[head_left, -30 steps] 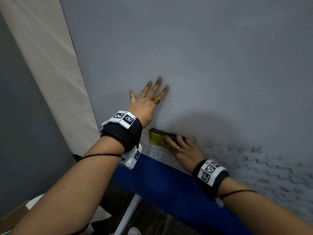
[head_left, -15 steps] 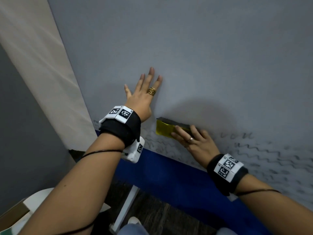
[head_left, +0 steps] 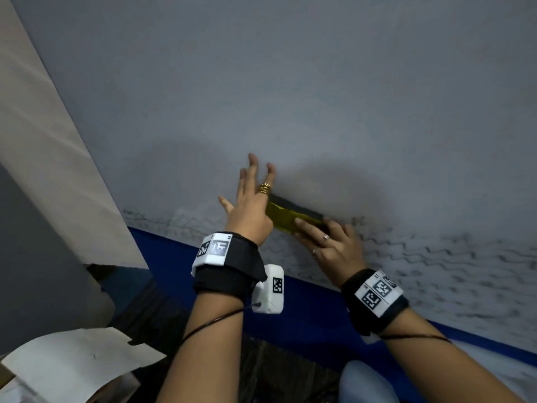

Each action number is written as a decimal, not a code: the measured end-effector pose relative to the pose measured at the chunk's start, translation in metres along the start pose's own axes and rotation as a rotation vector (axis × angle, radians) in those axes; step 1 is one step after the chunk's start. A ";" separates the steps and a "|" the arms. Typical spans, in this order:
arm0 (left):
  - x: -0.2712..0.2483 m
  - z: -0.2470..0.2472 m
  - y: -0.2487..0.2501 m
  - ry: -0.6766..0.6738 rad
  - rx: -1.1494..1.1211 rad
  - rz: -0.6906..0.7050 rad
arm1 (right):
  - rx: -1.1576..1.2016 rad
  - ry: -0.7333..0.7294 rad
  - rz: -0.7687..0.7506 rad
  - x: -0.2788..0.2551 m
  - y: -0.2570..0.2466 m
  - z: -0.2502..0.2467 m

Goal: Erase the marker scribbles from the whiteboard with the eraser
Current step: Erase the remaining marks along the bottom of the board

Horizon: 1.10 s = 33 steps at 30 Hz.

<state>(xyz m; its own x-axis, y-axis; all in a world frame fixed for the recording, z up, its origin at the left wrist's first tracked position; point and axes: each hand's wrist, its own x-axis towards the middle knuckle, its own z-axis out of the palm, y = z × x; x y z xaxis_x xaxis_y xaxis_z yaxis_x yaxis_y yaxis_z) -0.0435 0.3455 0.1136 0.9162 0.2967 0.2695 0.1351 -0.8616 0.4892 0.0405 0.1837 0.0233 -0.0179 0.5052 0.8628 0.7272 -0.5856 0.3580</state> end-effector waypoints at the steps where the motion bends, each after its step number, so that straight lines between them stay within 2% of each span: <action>1: 0.000 0.001 0.002 0.008 -0.029 -0.007 | -0.005 0.004 0.006 -0.001 0.011 -0.010; 3: 0.000 0.003 0.004 0.018 -0.082 -0.022 | -0.047 0.017 0.032 -0.011 0.034 -0.026; 5: -0.001 0.009 0.007 0.030 -0.112 -0.031 | -0.023 0.057 0.133 -0.018 0.043 -0.029; 7: 0.000 0.018 0.010 0.060 -0.143 -0.033 | 0.038 0.099 0.275 -0.024 0.027 -0.013; 8: -0.001 0.021 0.012 0.076 -0.163 -0.038 | 0.066 0.069 0.289 -0.029 0.013 0.000; 11: 0.001 0.026 0.010 0.098 -0.188 -0.033 | 0.024 -0.040 0.158 -0.029 -0.015 0.020; 14: 0.001 0.025 0.005 0.098 -0.208 -0.011 | -0.070 -0.075 0.037 -0.034 0.000 0.004; 15: 0.000 0.025 0.005 0.099 -0.220 -0.007 | -0.065 -0.071 0.092 -0.040 0.010 -0.004; 17: -0.001 0.027 0.007 0.106 -0.251 -0.017 | 0.028 -0.104 0.343 -0.055 0.032 -0.026; 18: -0.001 0.028 0.010 0.116 -0.264 -0.025 | 0.051 -0.042 0.479 -0.057 0.043 -0.042; 19: -0.002 0.028 0.012 0.128 -0.272 -0.036 | 0.017 0.007 0.503 -0.058 0.051 -0.056; 21: -0.003 0.030 0.018 0.141 -0.260 -0.045 | -0.132 0.003 0.464 -0.060 0.057 -0.069; 24: -0.012 0.038 0.039 0.077 -0.112 0.045 | -0.160 0.015 0.510 -0.046 0.031 -0.044; 26: -0.019 0.048 0.055 0.007 -0.026 0.121 | -0.160 -0.093 0.461 -0.038 0.006 -0.028; 28: -0.022 0.053 0.061 -0.013 -0.030 0.132 | -0.171 -0.146 0.423 -0.037 -0.006 -0.019; 33: -0.018 0.055 0.052 -0.005 0.016 0.134 | -0.236 0.002 0.339 -0.062 0.034 -0.041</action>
<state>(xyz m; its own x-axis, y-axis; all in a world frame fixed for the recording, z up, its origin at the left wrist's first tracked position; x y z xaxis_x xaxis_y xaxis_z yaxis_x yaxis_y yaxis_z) -0.0321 0.2724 0.0883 0.9284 0.1760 0.3274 0.0170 -0.9000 0.4357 0.0380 0.1060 -0.0034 0.1943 0.2580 0.9464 0.5146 -0.8482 0.1256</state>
